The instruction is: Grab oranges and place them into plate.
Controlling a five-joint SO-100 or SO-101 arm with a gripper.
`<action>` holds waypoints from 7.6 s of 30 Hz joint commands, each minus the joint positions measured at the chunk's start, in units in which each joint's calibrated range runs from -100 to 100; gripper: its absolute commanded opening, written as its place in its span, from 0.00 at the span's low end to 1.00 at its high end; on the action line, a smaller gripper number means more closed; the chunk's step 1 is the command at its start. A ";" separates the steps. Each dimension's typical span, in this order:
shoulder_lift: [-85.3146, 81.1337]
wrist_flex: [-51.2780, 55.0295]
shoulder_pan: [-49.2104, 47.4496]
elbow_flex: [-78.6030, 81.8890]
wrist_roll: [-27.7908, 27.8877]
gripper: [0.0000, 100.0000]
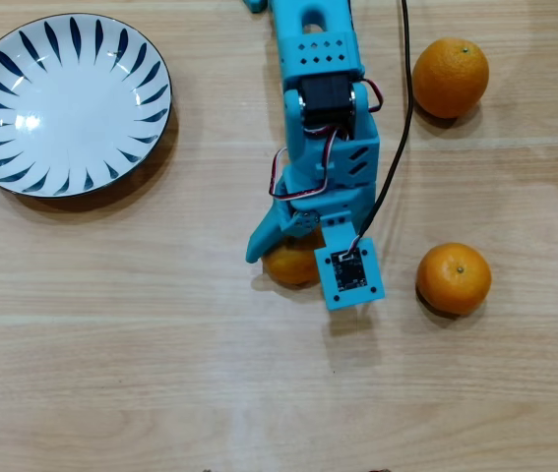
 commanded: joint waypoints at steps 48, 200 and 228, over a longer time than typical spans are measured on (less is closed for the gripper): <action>-49.53 22.35 27.06 10.92 11.39 0.20; -44.80 12.81 -48.18 25.49 -22.38 0.46; -39.05 9.97 -47.62 25.31 -22.48 0.67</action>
